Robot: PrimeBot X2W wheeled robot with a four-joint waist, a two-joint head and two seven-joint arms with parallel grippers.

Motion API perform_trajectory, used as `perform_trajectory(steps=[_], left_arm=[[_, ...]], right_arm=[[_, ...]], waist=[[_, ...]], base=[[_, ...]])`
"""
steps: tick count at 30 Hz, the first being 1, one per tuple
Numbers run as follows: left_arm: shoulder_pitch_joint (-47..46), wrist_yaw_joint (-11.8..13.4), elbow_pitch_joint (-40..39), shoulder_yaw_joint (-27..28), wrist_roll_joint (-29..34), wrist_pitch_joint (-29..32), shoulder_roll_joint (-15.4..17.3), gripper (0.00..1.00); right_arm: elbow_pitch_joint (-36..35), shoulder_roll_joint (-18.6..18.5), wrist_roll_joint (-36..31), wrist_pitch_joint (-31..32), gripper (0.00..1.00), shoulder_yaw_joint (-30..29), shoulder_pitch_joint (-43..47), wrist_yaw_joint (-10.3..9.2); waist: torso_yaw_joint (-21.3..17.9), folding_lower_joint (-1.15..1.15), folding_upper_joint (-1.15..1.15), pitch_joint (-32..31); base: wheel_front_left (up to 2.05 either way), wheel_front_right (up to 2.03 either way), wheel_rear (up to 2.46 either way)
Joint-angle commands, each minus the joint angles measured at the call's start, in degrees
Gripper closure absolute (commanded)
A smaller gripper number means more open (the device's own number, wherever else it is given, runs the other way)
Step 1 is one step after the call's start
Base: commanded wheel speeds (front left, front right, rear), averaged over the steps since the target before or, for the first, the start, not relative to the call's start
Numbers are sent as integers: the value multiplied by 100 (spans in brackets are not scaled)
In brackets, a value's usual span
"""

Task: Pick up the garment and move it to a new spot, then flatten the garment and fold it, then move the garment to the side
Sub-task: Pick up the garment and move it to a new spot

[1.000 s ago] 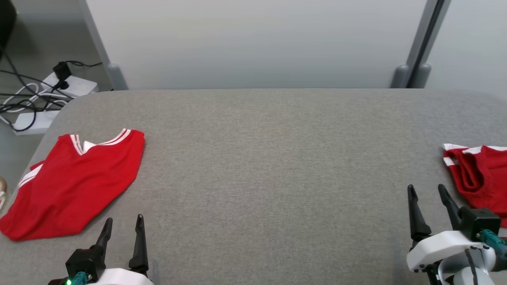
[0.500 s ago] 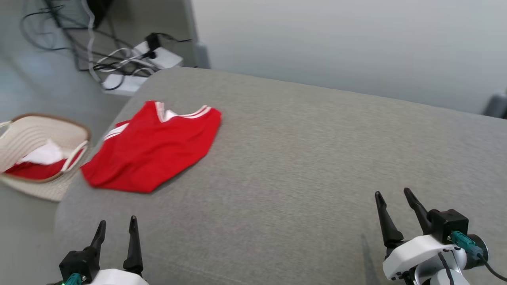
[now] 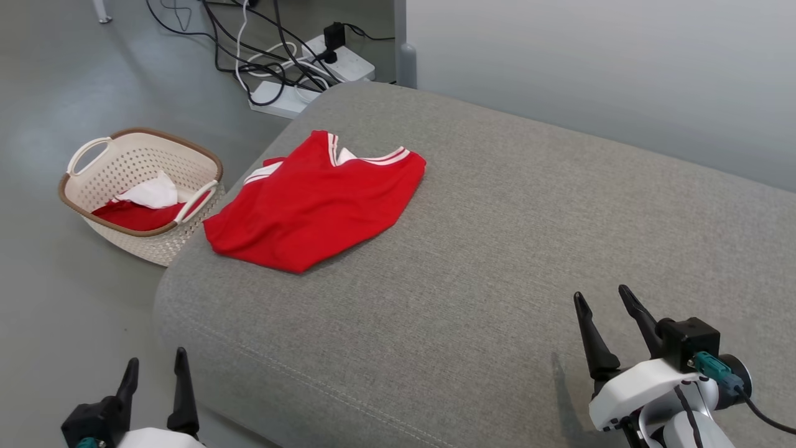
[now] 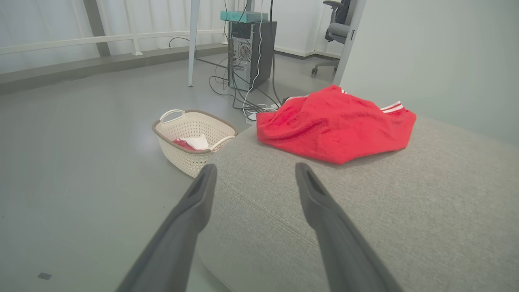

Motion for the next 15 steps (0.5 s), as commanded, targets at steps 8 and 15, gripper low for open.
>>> perform_trajectory(steps=[8,15], left_arm=[[-963,-337,221,437,128,-34,318,0],[-2316,-649,1344,184,-114,74,1108,0]], right_arm=[[-19,-126,20,-77,0,141,-264,23],[-74,-244,-59,-77,0,193,-529,23]], waist=[[-411,0,0,362],[-807,0,0,868]], base=[[0,0,0],[0,0,0]])
